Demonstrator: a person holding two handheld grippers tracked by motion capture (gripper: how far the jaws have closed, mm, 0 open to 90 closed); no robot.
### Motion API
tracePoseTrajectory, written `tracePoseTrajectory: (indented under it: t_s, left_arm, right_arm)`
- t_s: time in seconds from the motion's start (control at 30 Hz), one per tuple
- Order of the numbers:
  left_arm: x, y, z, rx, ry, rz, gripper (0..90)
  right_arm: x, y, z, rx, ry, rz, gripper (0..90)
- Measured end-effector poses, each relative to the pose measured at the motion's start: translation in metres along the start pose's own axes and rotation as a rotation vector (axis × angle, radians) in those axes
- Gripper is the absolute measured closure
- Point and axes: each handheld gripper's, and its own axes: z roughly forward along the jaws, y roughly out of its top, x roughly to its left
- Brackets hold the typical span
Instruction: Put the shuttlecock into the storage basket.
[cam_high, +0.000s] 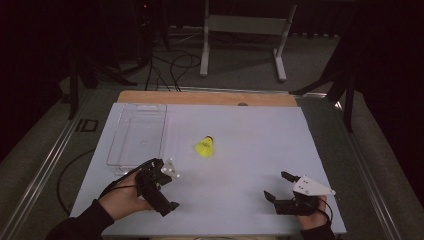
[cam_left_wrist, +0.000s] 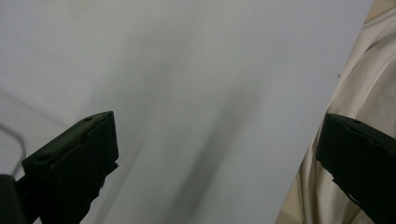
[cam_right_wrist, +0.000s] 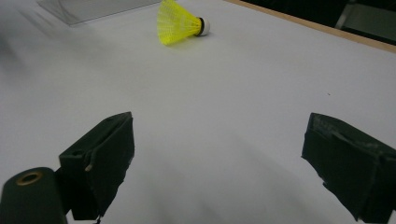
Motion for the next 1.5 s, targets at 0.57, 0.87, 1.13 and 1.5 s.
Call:
tracePoseTrajectory:
  t_s: [0.57, 0.87, 1.13, 1.5]
  left_arm:
    - [0.027, 0.042, 0.013, -0.003, 0.055, -0.108, 0.0]
    - [0.043, 0.057, 0.017, -0.021, 0.041, -0.133, 0.0]
    - [0.057, 0.071, 0.028, -0.018, 0.035, -0.162, 0.0]
    - [0.075, 0.087, 0.044, -0.02, 0.039, -0.228, 0.6]
  right_arm:
    - [0.0, 0.0, 0.001, 0.0, 0.004, -0.003, 9.5]
    - [0.0, 0.0, 0.001, 0.003, 0.005, 0.0, 9.5]
    - [0.0, 0.0, 0.0, 0.0, 0.005, 0.001, 9.5]
    - [0.0, -0.001, 0.001, 0.004, 0.008, 0.001, 9.5]
